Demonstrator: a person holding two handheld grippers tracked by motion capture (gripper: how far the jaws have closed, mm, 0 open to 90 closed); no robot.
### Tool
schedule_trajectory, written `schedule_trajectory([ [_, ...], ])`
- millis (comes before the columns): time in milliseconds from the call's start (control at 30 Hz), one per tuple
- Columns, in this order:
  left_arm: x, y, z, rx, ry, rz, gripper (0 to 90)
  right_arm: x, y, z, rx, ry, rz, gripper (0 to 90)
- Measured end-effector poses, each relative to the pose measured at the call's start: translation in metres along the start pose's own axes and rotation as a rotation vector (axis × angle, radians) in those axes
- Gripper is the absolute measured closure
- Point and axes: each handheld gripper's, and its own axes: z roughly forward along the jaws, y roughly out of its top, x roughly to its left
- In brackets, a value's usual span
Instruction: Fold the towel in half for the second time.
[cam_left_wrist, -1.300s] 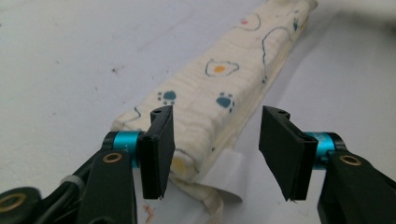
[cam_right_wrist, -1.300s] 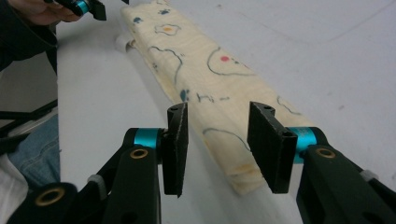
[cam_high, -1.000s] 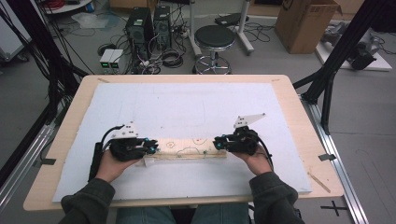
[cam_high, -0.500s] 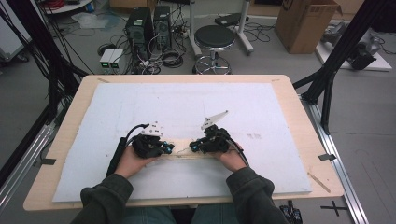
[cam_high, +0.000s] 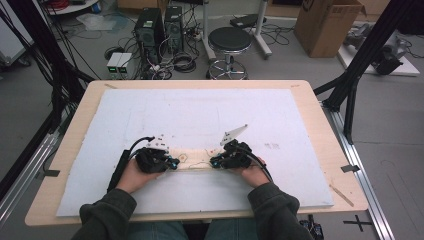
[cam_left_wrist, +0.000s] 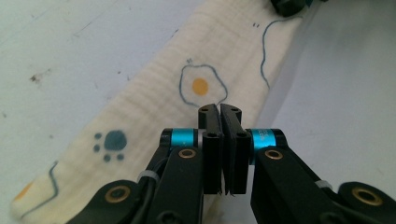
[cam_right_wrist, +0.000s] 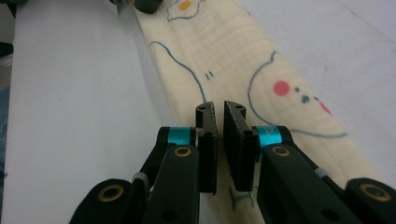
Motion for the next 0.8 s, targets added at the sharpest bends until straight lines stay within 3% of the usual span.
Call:
schedule_trajectory([
  [333,0.007,-0.019,-0.018,-0.018,0.004,-0.022,84.1,-0.004,-0.018,-0.018,-0.018,-0.035,-0.005,80.3],
  [533,0.01,-0.028,-0.024,-0.033,0.005,-0.035,83.6,-0.009,-0.035,-0.032,-0.041,-0.046,0.021,78.8],
  [700,0.009,-0.029,-0.025,-0.026,-0.001,-0.033,82.1,-0.013,-0.046,-0.042,-0.051,-0.064,0.041,77.4],
  [800,0.01,-0.027,-0.028,-0.051,-0.01,-0.038,79.3,-0.015,-0.047,-0.044,-0.058,-0.062,0.05,75.3],
])
